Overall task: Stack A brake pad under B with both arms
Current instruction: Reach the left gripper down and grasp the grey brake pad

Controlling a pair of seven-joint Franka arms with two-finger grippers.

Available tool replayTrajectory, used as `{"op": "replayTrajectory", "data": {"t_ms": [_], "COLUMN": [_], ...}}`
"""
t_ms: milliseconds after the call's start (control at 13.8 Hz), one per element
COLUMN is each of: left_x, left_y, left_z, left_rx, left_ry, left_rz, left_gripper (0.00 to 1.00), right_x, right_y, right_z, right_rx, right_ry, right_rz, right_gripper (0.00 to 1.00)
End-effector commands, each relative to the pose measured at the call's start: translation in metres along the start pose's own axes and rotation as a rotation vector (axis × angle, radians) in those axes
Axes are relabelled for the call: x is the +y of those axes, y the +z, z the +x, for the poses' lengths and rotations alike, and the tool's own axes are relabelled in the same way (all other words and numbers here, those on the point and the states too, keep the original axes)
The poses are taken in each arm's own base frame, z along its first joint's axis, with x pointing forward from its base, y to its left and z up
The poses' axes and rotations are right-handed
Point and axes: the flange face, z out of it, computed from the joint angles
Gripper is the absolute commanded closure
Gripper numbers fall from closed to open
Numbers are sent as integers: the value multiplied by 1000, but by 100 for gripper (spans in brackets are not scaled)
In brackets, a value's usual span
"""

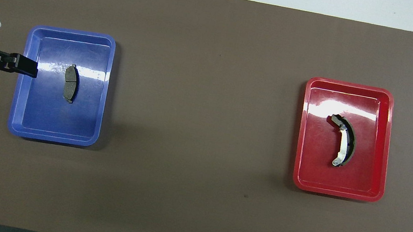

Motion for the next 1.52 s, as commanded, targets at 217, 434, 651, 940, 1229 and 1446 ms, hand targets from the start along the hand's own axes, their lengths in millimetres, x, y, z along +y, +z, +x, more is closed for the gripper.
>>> {"op": "replayTrajectory", "data": {"t_ms": [217, 434, 651, 940, 1229, 1446], "left_x": [17, 18, 10, 8, 8, 17], "left_y": [131, 177, 209, 211, 209, 178], "left_z": [33, 18, 24, 22, 17, 23], "left_rx": [10, 19, 25, 10, -55, -72], "left_ry": [-55, -70, -94, -92, -73, -58], "left_rz": [-2, -3, -4, -3, 0, 1], "left_gripper": [3, 3, 3, 21, 99, 99], "right_x": [4, 5, 4, 5, 5, 9], "right_y": [-1, -1, -1, -1, 1, 1], "right_z": [1, 1, 1, 1, 0, 1], "right_rx": [-3, -3, -4, -4, -9, -9], "right_ry": [-10, -9, -10, -9, -6, 0], "right_rz": [-5, -5, -5, -5, -4, -3], "right_gripper": [0, 0, 0, 0, 0, 0]}}
